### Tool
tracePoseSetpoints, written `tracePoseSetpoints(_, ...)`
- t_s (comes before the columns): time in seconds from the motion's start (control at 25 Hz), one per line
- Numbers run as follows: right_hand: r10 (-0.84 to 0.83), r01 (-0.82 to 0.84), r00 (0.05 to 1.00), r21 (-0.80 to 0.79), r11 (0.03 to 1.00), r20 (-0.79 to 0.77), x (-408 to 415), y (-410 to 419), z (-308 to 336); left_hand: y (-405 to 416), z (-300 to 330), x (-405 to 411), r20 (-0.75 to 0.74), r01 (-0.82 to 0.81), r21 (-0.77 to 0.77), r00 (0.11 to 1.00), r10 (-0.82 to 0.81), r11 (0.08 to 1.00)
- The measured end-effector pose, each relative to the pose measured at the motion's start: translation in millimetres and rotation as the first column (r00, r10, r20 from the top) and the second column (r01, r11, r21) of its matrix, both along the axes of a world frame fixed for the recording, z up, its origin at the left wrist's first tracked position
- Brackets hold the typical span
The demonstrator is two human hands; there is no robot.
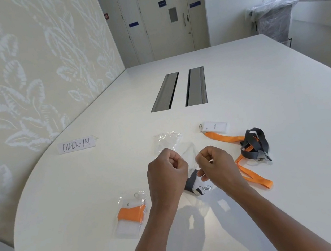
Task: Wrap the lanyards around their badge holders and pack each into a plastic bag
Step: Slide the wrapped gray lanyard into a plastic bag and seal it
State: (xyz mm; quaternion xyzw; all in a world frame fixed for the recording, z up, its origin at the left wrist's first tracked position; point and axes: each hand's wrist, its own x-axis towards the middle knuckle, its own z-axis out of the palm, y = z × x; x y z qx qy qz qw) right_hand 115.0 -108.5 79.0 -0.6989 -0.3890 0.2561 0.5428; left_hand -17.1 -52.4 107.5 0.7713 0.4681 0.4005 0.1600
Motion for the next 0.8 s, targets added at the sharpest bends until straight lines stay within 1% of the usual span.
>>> tracePoseSetpoints(0.12,-0.016,0.012,0.997,0.054,0.998,0.07,-4.1,7.2,5.5,-1.1,-0.5,2.7,-0.068,0.063,0.044,0.996,-0.06,0.997)
tracePoseSetpoints(0.24,-0.078,0.072,0.993,0.071,0.995,0.091,-2.8,12.4,8.7,-1.2,-3.3,1.1,-0.108,0.098,0.063,0.99,-0.091,0.993)
tracePoseSetpoints(0.32,-0.128,0.12,0.986,0.077,0.99,0.11,-0.2,13.4,7.6,0.0,-3.9,-1.6,-0.114,0.077,0.054,0.991,-0.07,0.996)
tracePoseSetpoints(0.4,-0.159,0.152,0.976,0.059,0.987,0.146,2.0,13.9,6.6,3.0,-3.6,-3.9,-0.117,0.018,0.044,0.993,-0.013,0.999)
tracePoseSetpoints(0.48,-0.158,0.155,0.971,0.032,0.987,0.178,1.6,14.6,6.4,5.6,-3.7,-5.0,-0.13,-0.017,0.032,0.991,0.021,0.999)
tracePoseSetpoints(0.52,-0.149,0.147,0.973,0.026,0.989,0.175,0.5,15.3,6.4,5.7,-4.0,-5.4,-0.137,-0.008,0.023,0.991,0.011,1.0)
tracePoseSetpoints(0.6,-0.144,0.141,0.976,0.025,0.99,0.161,-1.0,16.6,6.2,5.1,-6.0,-6.0,-0.132,0.068,0.0,0.989,-0.068,0.998)
tracePoseSetpoints(0.68,-0.159,0.156,0.974,0.033,0.987,0.158,-1.5,17.1,6.2,4.7,-9.4,-5.9,-0.105,0.186,-0.041,0.976,-0.189,0.982)
tracePoseSetpoints(0.8,-0.188,0.183,0.969,0.048,0.982,0.161,-1.0,17.1,6.8,4.1,-14.4,-5.9,-0.084,0.371,-0.16,0.918,-0.387,0.915)
